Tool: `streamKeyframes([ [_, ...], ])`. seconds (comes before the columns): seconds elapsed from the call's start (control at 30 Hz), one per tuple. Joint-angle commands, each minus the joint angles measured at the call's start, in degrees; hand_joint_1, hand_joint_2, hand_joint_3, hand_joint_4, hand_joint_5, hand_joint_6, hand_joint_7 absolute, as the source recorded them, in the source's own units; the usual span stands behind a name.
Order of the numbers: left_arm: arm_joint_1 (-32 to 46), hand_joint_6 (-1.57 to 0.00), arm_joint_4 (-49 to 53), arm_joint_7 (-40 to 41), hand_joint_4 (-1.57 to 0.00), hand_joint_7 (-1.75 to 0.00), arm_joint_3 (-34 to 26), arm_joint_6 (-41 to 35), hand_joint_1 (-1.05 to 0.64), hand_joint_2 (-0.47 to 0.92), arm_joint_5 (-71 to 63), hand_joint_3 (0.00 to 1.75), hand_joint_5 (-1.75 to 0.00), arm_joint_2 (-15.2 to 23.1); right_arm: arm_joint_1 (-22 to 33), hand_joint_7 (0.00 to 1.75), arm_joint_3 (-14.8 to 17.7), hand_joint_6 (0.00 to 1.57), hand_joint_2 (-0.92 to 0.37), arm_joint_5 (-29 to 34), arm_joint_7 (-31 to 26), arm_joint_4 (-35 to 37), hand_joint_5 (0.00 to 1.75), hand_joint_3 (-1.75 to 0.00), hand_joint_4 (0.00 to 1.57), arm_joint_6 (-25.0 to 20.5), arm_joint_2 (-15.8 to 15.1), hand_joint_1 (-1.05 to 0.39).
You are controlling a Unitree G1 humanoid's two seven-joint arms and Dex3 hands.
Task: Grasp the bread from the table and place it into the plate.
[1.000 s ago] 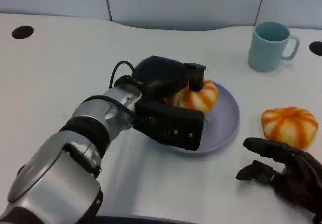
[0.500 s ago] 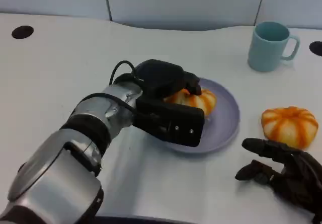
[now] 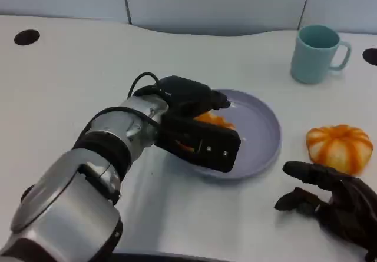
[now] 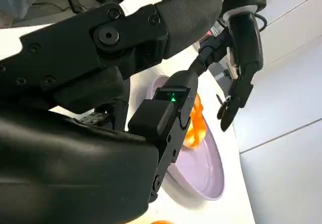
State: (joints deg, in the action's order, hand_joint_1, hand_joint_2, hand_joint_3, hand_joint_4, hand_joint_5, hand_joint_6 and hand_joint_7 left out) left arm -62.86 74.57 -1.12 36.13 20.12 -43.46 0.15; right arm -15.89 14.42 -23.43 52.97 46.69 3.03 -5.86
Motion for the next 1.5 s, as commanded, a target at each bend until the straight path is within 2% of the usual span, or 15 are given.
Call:
streamKeyframes([
  [0.03,-1.95,-0.27,0.10,-2.13,-0.05,0.00,-0.64,-0.28,-0.89,0.92,0.97,0.22,-0.41,0.45,1.09,0.01,0.08,0.95,-0.92,-0.26,-0.10,0.69,1.10,-0.13,0.52,-1.15,-0.30,-0.38],
  [0.37,-1.75,-0.25,-0.10,-1.61,-0.03,0.00,-0.65,0.00,-0.93,0.92,0.83,0.27,-0.42,0.82,1.22,0.01,-0.02,0.95,-0.92,0.01,-0.22,0.61,1.09,-0.14,0.52,-0.79,-0.38,-0.39],
  [0.47,-0.74,-0.26,-0.77,-5.19,-0.03,-0.01,-6.52,2.12,-0.91,0.92,7.20,0.25,-0.42,2.56,0.90,0.01,0.15,0.95,-0.92,-0.05,-0.29,1.11,1.09,-0.13,0.52,-0.84,-0.47,-0.39],
  [0.6,-0.49,-0.25,-1.11,-6.48,-0.02,0.00,-7.77,2.79,-0.92,0.92,8.77,0.26,-0.42,3.16,0.83,0.02,0.21,0.96,-0.92,0.03,-0.27,1.40,1.08,-0.13,0.52,-0.39,-0.46,-0.39],
  [0.7,1.15,-0.25,-1.68,-10.72,-0.01,0.00,-12.91,6.53,-0.94,0.92,14.41,0.28,-0.42,5.55,0.83,0.02,0.25,0.96,-0.92,0.18,-0.95,1.13,1.09,-0.12,0.54,-0.60,-0.48,-0.39],
  [0.9,3.74,-0.23,-2.65,-16.40,0.00,0.00,-17.81,11.08,-0.91,0.92,20.48,0.28,-0.41,8.04,0.48,0.02,0.24,0.96,-0.92,0.25,-0.73,1.76,1.09,-0.11,0.55,-0.23,-0.74,-0.40],
  [1.17,6.75,-0.24,-4.22,-22.43,-0.03,-0.01,-22.76,14.47,-0.86,0.92,26.50,0.27,-0.42,9.32,0.19,0.02,0.24,0.97,-0.92,0.36,-0.86,2.29,1.10,-0.11,0.56,-0.12,-0.84,-0.41],
  [1.5,14.33,-0.22,-8.49,-37.77,-0.03,0.00,-35.64,12.64,-0.83,0.92,44.07,0.36,-0.37,9.65,0.11,0.02,0.43,0.98,-0.92,0.28,-0.97,2.67,1.09,-0.09,0.57,0.06,-0.79,-0.41],
])
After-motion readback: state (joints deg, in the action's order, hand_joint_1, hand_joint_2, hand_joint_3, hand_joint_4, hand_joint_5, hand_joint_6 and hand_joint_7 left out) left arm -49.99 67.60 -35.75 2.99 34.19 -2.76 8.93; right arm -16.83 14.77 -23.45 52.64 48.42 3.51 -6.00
